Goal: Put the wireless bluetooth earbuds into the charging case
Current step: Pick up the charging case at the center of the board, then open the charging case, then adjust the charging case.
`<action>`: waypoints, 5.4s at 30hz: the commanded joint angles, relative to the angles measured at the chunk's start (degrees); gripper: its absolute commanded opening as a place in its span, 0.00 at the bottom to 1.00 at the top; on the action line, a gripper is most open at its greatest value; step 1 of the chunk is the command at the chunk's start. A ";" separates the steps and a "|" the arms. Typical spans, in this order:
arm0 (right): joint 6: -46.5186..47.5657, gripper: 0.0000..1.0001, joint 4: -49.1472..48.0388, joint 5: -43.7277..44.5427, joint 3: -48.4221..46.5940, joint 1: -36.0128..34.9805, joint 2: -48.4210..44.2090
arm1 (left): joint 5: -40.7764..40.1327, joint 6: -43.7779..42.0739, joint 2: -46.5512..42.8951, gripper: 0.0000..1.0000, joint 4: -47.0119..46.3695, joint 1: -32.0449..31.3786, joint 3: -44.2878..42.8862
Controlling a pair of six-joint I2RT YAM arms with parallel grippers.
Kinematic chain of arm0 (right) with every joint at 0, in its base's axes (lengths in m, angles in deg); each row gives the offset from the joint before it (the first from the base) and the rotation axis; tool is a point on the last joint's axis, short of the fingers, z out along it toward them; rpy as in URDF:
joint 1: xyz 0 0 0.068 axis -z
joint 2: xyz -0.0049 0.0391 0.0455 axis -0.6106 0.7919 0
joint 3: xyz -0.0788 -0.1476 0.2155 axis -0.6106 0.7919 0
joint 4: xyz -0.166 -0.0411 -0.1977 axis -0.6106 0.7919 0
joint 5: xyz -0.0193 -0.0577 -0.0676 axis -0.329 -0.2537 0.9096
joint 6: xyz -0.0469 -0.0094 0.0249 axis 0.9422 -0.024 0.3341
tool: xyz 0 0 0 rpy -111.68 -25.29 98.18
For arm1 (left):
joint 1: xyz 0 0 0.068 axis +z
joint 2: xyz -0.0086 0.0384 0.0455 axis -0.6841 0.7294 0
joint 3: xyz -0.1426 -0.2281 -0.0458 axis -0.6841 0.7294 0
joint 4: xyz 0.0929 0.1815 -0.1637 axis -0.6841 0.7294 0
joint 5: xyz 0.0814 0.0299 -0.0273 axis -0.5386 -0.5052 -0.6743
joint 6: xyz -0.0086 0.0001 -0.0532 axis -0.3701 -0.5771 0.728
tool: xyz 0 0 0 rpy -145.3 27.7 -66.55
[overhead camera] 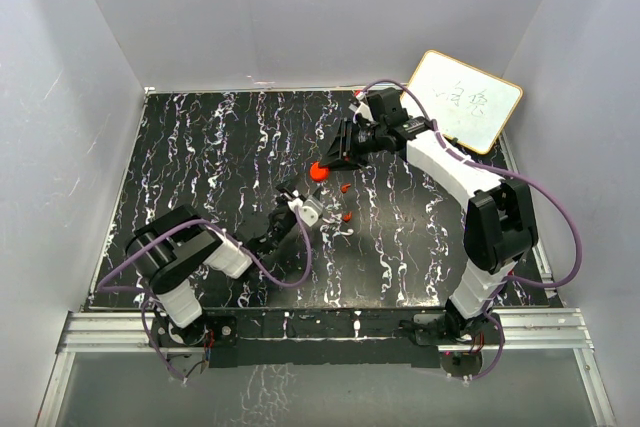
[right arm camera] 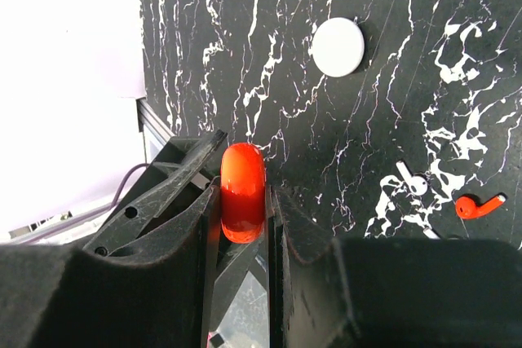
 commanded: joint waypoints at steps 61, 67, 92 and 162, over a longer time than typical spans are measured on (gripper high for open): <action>11.29 0.00 10.82 10.81 -3.06 -3.38 2.32 | 7.58 -1.37 2.04 0.00 -7.15 0.09 -0.29; 13.90 0.00 12.75 14.86 -4.39 -4.86 2.79 | 7.49 -1.66 3.59 0.00 -7.49 0.09 -0.77; 21.77 0.00 23.87 27.55 -16.24 -11.51 8.97 | 9.13 -2.56 7.05 0.00 -6.85 0.09 -3.27; 16.23 0.54 -4.16 15.72 -6.87 -2.73 -5.86 | 16.16 22.67 -1.62 0.00 -10.08 9.95 -4.36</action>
